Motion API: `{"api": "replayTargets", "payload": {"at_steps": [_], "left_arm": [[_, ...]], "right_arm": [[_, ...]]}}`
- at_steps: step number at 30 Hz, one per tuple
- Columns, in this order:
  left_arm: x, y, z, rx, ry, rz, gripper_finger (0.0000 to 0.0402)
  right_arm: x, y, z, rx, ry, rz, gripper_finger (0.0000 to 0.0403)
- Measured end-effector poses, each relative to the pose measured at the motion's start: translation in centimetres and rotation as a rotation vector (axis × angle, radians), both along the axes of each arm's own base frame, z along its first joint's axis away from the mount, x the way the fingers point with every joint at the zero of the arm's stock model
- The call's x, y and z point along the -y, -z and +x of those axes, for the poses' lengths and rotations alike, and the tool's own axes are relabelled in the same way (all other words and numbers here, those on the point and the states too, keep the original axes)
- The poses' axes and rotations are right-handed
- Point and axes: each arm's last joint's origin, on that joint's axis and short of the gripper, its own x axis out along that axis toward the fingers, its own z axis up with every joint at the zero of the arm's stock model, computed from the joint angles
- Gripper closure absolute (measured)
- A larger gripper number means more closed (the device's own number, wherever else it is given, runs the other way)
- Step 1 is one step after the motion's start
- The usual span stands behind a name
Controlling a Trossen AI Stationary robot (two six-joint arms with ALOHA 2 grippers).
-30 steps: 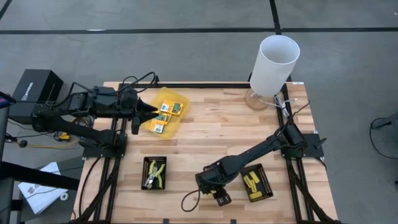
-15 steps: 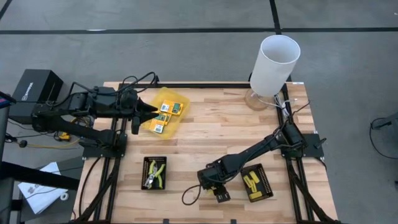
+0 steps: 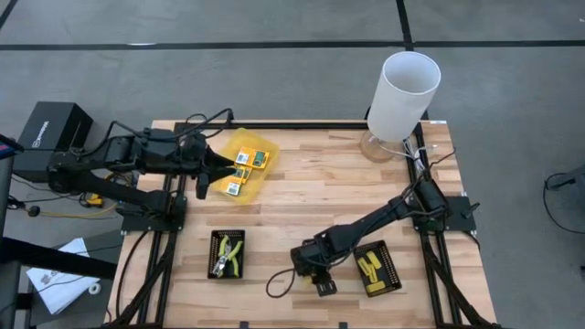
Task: Pick & Place School Supplies
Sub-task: Put the yellow eraser into the right black bin
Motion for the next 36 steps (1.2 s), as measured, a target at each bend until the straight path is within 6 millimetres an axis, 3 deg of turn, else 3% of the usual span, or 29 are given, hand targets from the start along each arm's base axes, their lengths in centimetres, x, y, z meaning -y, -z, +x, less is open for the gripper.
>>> {"api": "replayTargets", "payload": {"at_steps": [3, 7, 18, 23, 30, 36], "left_arm": [[0.1, 0.3, 0.6, -0.019, 0.013, -0.005, 0.0275], [0.1, 0.5, 1.2, -0.034, 0.016, -0.006, 0.0275], [0.1, 0.8, 1.7, -0.051, 0.016, -0.006, 0.0275], [0.1, 0.7, 1.7, -0.047, 0.015, -0.003, 0.0275], [0.0, 0.7, 1.8, -0.046, 0.017, 0.03, 0.0275], [0.0, 0.6, 1.8, -0.05, 0.004, 0.082, 0.0275]], "right_arm": [[0.4, 0.0, 0.1, -0.003, 0.009, -0.002, 0.0288], [0.9, 0.1, 0.3, -0.001, -0.004, -0.002, 0.0376], [4.6, -0.3, 1.3, -0.037, 0.069, 0.064, 0.0382], [8.1, -3.6, 0.6, -0.038, 0.093, 0.051, 0.0382], [12.8, -8.5, -4.0, -0.185, 0.142, 0.019, 0.0382], [12.5, -9.8, -10.7, -0.299, 0.289, 0.067, 0.0382]]}}
